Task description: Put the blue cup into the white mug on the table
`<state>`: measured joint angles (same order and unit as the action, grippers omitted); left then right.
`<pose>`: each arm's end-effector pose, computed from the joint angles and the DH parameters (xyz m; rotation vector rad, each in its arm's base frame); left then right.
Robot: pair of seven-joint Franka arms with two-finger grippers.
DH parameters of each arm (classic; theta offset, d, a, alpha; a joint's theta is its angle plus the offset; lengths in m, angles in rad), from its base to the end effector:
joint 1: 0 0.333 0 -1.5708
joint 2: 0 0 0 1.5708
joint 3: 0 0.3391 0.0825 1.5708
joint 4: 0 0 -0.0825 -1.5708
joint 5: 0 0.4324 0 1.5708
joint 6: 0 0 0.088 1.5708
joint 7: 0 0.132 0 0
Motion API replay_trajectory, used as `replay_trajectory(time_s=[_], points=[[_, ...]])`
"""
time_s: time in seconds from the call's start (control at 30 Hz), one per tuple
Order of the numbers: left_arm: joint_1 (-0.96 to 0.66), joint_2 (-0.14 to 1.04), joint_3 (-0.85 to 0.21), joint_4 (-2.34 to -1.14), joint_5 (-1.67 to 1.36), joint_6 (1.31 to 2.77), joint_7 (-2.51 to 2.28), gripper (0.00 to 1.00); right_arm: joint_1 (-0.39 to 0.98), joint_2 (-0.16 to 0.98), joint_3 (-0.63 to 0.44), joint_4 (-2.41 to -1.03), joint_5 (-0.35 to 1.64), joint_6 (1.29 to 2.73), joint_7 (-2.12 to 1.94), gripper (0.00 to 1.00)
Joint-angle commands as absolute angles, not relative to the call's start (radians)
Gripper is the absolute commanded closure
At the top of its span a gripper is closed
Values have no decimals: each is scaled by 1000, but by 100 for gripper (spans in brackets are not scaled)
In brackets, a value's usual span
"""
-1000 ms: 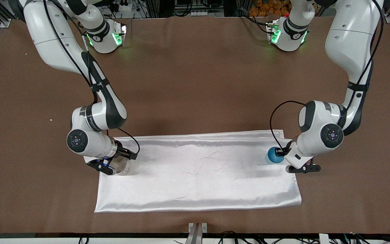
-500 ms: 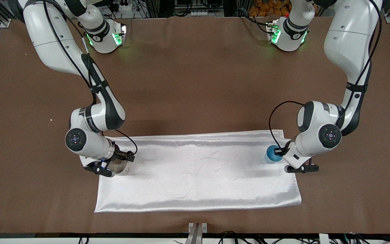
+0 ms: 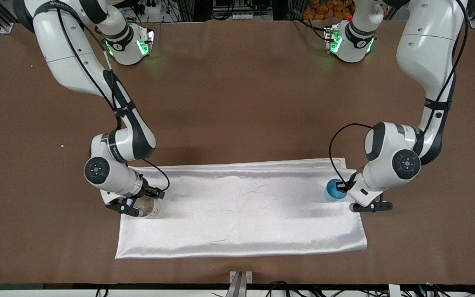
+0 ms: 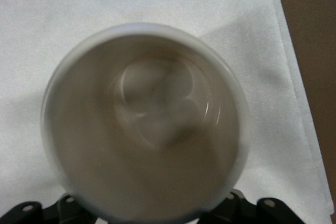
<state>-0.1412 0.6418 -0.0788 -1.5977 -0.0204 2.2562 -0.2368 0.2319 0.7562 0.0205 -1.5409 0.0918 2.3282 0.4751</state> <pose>0.7330 -0.1582 0.2227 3.0754 0.0702 0.0056 0.7385 0.1918 0.1686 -3.0221 0.4422 0.0002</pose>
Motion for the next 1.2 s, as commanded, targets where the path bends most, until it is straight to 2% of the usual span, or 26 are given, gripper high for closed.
replay_trajectory(time_s=[0.0, 0.53, 0.93, 1.17], points=[[-146, 601, -74, -1612, -21, 2252, -253, 100, 230, 755, 25, -1539, 87, 2338, 468, 100], [-143, 574, -74, -1608, -20, 2235, -245, 100, 238, 753, 26, -1536, 89, 2336, 407, 100], [-146, 531, -74, -1606, -20, 2204, -253, 100, 284, 707, 26, -1539, 84, 2289, 149, 100], [-144, 496, -74, -1606, -20, 2164, -252, 100, 348, 621, 25, -1545, 86, 2177, 195, 100]])
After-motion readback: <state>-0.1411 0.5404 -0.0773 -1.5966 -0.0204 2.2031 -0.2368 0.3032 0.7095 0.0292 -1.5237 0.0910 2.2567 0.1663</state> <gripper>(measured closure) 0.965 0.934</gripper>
